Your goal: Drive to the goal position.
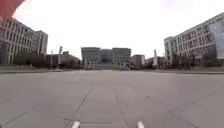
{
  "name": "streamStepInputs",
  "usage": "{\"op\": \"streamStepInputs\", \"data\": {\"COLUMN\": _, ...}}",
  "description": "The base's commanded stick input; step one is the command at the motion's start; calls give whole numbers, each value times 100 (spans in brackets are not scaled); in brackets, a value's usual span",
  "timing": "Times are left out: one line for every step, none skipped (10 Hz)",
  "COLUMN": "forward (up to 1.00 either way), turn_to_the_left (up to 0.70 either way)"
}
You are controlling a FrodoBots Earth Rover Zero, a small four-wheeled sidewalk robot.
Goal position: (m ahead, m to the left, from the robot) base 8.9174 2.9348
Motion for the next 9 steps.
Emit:
{"op": "streamStepInputs", "data": {"forward": 60, "turn_to_the_left": 0}}
{"op": "streamStepInputs", "data": {"forward": 60, "turn_to_the_left": 0}}
{"op": "streamStepInputs", "data": {"forward": 60, "turn_to_the_left": 0}}
{"op": "streamStepInputs", "data": {"forward": 60, "turn_to_the_left": 0}}
{"op": "streamStepInputs", "data": {"forward": 60, "turn_to_the_left": 0}}
{"op": "streamStepInputs", "data": {"forward": 60, "turn_to_the_left": 0}}
{"op": "streamStepInputs", "data": {"forward": 60, "turn_to_the_left": 0}}
{"op": "streamStepInputs", "data": {"forward": 60, "turn_to_the_left": 0}}
{"op": "streamStepInputs", "data": {"forward": 60, "turn_to_the_left": 0}}
